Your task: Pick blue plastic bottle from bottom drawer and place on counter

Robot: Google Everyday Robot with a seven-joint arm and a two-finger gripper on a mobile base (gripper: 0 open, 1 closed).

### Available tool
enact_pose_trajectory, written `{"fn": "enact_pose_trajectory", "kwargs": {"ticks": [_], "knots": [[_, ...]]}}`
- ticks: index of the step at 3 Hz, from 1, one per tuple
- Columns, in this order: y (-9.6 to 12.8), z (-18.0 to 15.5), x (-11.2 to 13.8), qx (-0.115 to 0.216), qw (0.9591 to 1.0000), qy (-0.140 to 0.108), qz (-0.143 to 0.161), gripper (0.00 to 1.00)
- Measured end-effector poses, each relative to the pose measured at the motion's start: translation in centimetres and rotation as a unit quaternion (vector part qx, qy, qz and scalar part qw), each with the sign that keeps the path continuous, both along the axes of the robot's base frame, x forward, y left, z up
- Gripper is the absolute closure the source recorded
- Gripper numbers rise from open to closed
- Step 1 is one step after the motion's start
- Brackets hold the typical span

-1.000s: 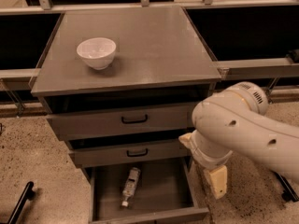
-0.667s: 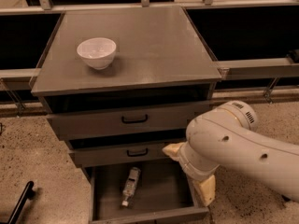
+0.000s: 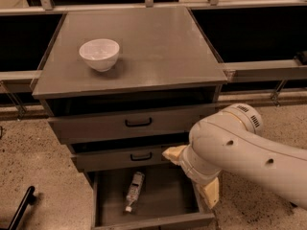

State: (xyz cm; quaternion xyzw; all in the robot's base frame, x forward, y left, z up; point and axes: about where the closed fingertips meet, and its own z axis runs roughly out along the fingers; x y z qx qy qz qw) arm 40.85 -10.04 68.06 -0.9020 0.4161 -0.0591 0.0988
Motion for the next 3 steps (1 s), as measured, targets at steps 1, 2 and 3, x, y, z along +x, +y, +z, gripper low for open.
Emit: {"fn": "enact_pose_trajectory", "kwargs": {"ticks": [1, 2, 3], "knots": [[1.1, -1.3, 1.6, 0.006, 0.9993, 0.0, 0.038, 0.0], [7.0, -7.2, 3.8, 0.019, 0.9827, -0.014, 0.184, 0.0], [6.5, -7.1, 3.6, 0.019, 0.9843, -0.01, 0.175, 0.0]]}}
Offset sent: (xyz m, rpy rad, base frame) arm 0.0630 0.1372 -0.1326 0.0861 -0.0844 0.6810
